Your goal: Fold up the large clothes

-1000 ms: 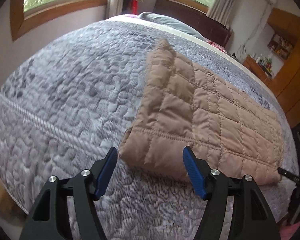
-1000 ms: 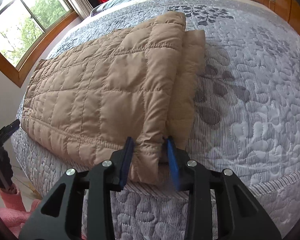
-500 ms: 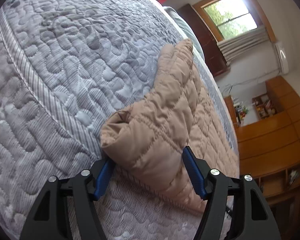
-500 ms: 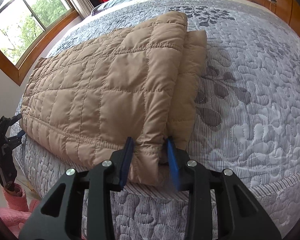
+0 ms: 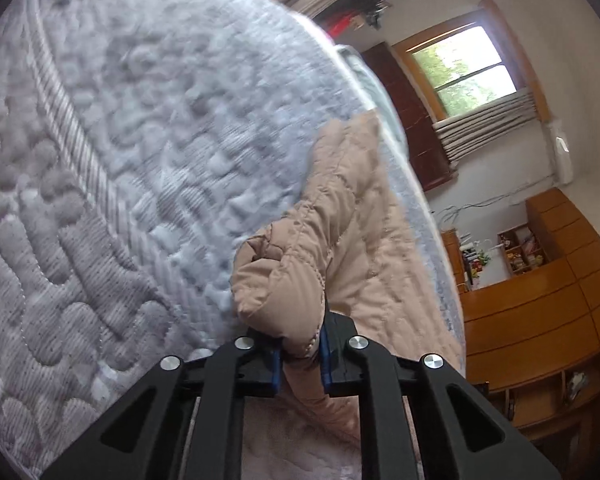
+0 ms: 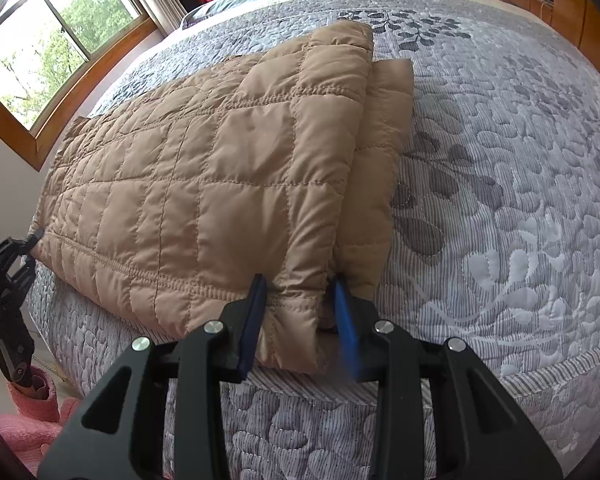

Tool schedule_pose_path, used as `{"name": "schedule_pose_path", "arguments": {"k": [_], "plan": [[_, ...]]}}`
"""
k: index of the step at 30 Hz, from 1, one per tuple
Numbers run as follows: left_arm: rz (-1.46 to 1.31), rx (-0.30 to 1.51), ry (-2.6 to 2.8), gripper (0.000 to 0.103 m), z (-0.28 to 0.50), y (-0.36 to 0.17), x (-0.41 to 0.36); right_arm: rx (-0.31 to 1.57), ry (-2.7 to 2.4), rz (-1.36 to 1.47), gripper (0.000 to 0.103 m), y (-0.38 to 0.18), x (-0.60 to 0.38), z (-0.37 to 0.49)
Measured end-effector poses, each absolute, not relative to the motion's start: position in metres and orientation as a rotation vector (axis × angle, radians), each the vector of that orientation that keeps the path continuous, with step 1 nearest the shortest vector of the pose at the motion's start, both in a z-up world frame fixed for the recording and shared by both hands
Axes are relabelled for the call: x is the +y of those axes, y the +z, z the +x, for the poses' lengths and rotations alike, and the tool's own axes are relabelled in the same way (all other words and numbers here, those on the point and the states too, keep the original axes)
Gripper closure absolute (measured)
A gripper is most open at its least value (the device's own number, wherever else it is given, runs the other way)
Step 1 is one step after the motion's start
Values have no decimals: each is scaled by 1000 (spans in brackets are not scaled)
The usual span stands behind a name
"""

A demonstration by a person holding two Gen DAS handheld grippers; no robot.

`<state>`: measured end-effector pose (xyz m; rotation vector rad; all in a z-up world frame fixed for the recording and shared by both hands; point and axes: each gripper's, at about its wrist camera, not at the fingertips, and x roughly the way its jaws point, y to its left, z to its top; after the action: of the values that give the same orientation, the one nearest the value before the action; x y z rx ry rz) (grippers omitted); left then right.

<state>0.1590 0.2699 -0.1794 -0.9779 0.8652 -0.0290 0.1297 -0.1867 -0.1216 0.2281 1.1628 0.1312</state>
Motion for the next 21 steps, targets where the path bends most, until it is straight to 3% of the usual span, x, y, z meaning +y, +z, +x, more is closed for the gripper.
{"name": "schedule_pose_path", "arguments": {"k": [11,21], "plan": [[-1057,895,-125,89,162,-201,287,1145,146,237,69,-126,-193,132],[-638,657,-172,91,144,-83,227,1144,151,274,68,-125,-198,130]]}}
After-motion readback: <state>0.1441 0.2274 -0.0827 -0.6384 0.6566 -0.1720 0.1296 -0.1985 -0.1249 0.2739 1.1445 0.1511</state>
